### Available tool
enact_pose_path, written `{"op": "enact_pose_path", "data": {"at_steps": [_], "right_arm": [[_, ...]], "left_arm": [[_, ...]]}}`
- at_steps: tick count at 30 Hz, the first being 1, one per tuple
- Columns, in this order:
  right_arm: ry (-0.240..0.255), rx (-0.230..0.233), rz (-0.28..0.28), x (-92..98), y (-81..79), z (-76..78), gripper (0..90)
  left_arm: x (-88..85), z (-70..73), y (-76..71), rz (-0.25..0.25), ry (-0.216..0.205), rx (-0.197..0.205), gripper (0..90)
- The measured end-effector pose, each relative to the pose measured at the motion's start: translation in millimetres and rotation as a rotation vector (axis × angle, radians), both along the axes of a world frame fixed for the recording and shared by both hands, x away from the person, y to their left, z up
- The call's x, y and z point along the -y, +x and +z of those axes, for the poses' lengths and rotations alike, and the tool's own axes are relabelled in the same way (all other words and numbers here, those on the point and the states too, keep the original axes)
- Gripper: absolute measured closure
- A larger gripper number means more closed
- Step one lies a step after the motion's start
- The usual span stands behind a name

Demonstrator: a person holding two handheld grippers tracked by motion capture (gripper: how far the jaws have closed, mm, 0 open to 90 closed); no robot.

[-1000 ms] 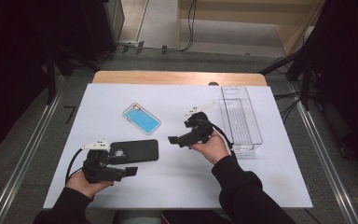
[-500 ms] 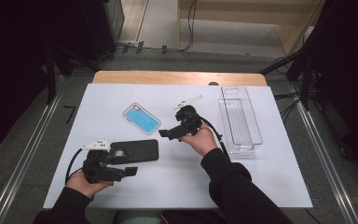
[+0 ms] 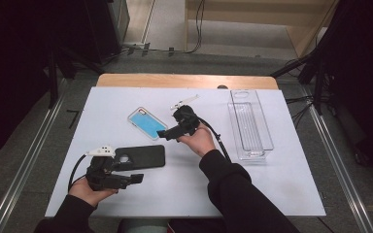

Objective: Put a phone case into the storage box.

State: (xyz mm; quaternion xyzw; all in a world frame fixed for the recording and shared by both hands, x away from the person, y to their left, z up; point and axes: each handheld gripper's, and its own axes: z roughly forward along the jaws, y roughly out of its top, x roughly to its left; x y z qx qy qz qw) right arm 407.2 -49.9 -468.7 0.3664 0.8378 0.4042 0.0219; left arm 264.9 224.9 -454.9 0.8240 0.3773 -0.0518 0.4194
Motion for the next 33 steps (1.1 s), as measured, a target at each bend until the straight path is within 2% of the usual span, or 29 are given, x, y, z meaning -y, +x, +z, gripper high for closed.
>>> {"op": "enact_pose_path", "data": {"at_steps": [4, 13, 18, 24, 33], "right_arm": [[-0.013, 0.005, 0.002, -6.3, 8.5, -4.9, 0.0], [-0.041, 0.010, 0.012, -23.9, 22.2, -4.4, 0.0], [-0.048, 0.010, 0.015, -32.6, 27.7, -4.1, 0.0], [-0.079, 0.017, 0.025, -46.6, 33.3, -3.2, 0.0], [-0.105, 0.024, 0.023, -56.9, 39.3, -2.2, 0.0]], "left_arm": [[0.0, -0.2, 0.1, 0.001, 0.001, 0.000, 26.8], [0.4, -0.4, 0.2, -0.004, 0.000, 0.000, 26.9], [0.0, -0.8, 0.4, -0.002, -0.002, -0.004, 26.8], [0.3, -0.5, 0.1, -0.006, -0.003, -0.003, 26.8], [0.7, -0.6, 0.4, -0.009, -0.004, -0.003, 26.8]]}}
